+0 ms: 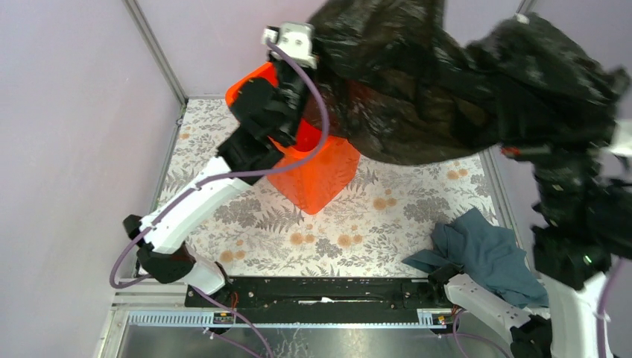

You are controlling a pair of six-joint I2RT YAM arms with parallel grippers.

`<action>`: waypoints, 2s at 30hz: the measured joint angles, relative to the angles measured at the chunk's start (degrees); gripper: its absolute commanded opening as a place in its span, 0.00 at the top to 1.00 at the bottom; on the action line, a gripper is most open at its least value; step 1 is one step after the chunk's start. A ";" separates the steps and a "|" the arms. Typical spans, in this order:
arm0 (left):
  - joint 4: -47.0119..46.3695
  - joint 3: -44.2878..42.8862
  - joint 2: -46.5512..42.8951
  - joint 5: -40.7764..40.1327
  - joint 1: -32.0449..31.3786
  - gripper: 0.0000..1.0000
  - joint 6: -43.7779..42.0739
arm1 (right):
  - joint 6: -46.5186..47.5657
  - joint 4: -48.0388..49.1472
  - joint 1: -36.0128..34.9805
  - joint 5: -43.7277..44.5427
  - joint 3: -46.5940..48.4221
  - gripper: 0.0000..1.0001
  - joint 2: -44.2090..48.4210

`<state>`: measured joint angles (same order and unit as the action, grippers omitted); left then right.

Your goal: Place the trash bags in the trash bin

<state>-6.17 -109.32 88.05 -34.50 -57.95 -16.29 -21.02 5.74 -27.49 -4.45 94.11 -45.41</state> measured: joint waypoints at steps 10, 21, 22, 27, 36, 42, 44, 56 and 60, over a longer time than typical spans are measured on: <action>5.57 1.40 -7.45 5.62 21.68 1.00 9.22 | -8.22 10.34 0.00 -11.67 -3.91 1.00 -17.05; 11.21 17.11 -5.70 15.76 25.75 1.00 22.45 | -9.84 12.98 0.00 -12.74 -2.47 1.00 -20.98; 12.33 17.11 -4.20 17.05 25.79 1.00 23.54 | -9.46 13.00 0.00 -12.74 -1.77 1.00 -21.03; 18.64 17.07 0.07 21.22 25.83 0.76 27.39 | -7.02 13.03 0.00 -12.74 1.25 1.00 -21.79; 28.98 13.35 -1.84 24.22 26.25 0.08 30.42 | -5.73 14.91 0.00 -18.27 1.90 1.00 -30.58; 36.98 9.86 -8.68 25.33 26.32 0.01 32.09 | -6.86 13.75 0.00 -22.25 4.33 1.00 -39.89; 38.58 8.92 -11.19 25.59 26.29 0.01 33.03 | -7.13 12.66 0.00 -23.10 6.01 1.00 -41.75; 34.69 11.52 -21.03 50.45 26.25 0.01 39.08 | -12.66 16.24 0.00 -19.47 23.06 1.00 -49.88; 31.21 7.72 -13.53 56.17 24.87 0.01 38.56 | -17.55 17.70 -0.09 -17.81 23.06 1.00 -52.61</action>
<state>25.04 -101.60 74.52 21.67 -33.08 22.26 -38.57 23.44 -27.57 -22.26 117.16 -98.02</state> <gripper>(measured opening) 0.990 0.011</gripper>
